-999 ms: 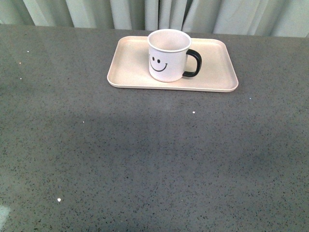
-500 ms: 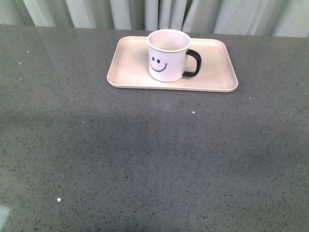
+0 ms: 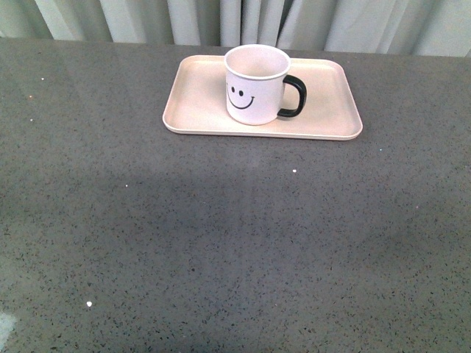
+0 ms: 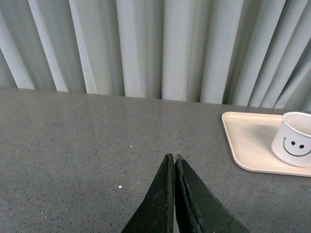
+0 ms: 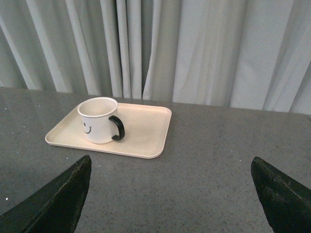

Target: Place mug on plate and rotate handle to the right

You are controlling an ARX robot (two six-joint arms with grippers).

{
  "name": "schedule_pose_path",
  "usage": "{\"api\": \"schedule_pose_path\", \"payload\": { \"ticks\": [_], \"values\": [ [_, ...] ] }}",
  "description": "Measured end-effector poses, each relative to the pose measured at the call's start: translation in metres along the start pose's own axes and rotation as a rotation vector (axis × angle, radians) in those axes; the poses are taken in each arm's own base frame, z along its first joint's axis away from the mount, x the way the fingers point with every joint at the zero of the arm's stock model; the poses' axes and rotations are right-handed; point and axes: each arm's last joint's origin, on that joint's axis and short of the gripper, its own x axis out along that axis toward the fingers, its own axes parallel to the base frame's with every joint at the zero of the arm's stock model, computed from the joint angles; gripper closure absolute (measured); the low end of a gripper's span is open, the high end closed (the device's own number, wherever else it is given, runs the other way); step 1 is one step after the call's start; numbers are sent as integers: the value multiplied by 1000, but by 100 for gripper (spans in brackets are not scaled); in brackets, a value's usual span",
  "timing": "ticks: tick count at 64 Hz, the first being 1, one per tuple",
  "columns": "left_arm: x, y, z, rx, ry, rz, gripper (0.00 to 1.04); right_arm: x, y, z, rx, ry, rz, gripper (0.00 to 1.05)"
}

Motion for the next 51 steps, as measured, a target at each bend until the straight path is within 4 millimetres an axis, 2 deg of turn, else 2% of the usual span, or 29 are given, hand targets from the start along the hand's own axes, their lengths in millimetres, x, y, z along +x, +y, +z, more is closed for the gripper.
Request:
{"api": "schedule_pose_path", "payload": {
  "ticks": [51],
  "values": [
    [-26, 0, 5, 0, -20, 0, 103, 0, 0, 0, 0, 0, 0, 9]
  ]
}}
